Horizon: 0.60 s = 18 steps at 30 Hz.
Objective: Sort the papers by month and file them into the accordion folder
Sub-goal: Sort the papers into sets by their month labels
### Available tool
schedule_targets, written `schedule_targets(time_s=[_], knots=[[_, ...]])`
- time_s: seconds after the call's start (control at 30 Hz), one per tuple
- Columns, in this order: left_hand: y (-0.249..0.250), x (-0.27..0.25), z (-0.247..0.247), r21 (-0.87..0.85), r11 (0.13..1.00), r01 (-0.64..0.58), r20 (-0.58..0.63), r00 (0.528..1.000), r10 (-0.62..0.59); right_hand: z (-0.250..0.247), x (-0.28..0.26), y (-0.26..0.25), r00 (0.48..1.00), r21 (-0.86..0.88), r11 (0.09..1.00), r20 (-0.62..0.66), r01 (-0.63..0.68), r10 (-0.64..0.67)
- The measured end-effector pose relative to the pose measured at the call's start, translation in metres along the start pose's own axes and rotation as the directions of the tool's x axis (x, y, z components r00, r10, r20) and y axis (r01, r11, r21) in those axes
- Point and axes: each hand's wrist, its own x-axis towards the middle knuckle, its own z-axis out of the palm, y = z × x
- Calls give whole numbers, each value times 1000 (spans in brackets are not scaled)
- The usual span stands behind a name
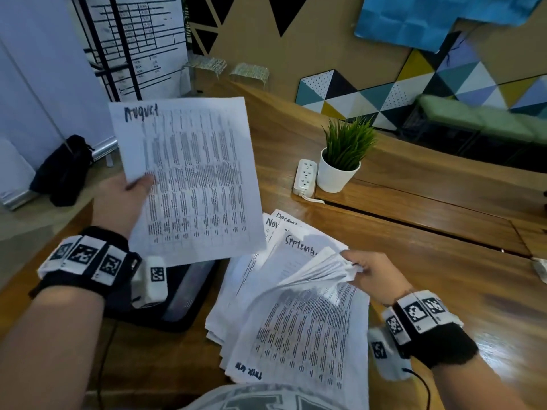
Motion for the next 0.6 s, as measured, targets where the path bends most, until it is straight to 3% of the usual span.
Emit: schedule_targets(time_s=[0.13,0.23,0.33,0.43,0.6], knots=[[-12,-15,32,-107,993,52,158,987,-35,-32,-27,-32,996,129,992,85,12,-23],[-19,-36,67,-88,990,110,325,943,-76,-57,-39,-54,984,139,990,177,-23,-2],[-23,-68,109,-68,989,131,516,853,-78,-78,-43,-69,960,76,996,278,-41,19],[-26,-99,137,-25,997,67,679,733,-32,-97,-36,-78,930,94,989,359,-116,75],[-46,-126,154,113,992,55,780,614,-123,-90,2,-56,898,26,972,391,-232,204]])
